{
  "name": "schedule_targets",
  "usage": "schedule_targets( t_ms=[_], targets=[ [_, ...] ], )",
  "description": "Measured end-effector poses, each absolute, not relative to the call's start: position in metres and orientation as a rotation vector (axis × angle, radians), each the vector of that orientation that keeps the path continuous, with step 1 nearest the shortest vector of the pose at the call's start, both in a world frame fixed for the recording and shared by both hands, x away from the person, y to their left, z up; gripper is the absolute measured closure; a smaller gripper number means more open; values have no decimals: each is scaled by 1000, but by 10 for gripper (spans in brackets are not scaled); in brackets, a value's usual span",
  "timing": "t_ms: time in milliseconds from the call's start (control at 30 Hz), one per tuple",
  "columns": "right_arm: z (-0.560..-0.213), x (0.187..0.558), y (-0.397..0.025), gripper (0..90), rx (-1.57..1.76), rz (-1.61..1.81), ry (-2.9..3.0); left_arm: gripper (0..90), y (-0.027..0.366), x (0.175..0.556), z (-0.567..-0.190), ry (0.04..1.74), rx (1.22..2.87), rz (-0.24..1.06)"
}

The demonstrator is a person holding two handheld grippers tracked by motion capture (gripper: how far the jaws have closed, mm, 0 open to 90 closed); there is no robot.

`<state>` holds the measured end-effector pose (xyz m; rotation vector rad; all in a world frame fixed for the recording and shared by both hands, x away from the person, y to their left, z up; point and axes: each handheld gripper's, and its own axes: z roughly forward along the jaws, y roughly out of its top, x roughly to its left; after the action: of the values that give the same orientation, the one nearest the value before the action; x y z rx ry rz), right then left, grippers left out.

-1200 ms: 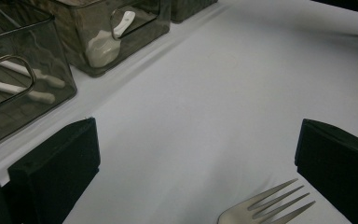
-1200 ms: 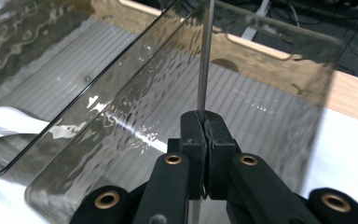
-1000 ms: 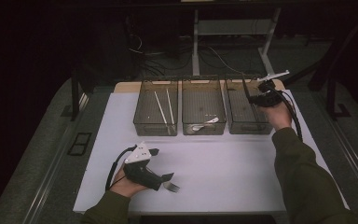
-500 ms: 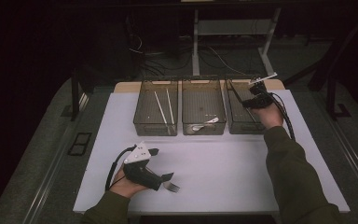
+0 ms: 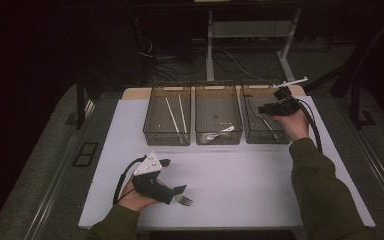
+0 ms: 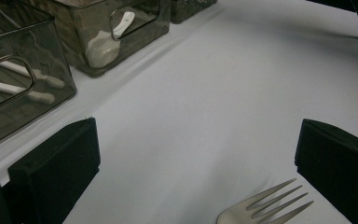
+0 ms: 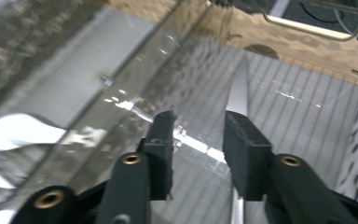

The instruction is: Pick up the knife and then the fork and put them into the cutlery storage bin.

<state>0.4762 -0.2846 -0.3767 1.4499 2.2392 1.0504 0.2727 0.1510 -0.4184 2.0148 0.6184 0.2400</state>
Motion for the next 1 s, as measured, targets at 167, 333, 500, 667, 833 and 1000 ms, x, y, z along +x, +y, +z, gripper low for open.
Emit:
schedule_targets(
  t_ms=[167, 333, 500, 667, 833, 1000],
  targets=[
    [-362, 463, -291, 488, 1412, 1159, 2209, 0, 151, 272, -418, 616, 2015, 244],
    [-352, 446, -294, 401, 1360, 1217, 2203, 0, 150, 272, -419, 619, 2016, 243],
    [-346, 430, -294, 326, 1294, 1258, 2224, 0, 151, 273, -418, 618, 2019, 246],
    [-344, 409, -295, 297, 1243, 1292, 2240, 0, 151, 273, -419, 620, 2021, 244],
    [-349, 386, -298, 274, 1188, 1338, 2255, 0, 151, 272, -418, 614, 2024, 244],
    [-358, 360, -298, 269, 1139, 1345, 2250, 17, 151, 272, -419, 607, 2039, 239]
  ],
)
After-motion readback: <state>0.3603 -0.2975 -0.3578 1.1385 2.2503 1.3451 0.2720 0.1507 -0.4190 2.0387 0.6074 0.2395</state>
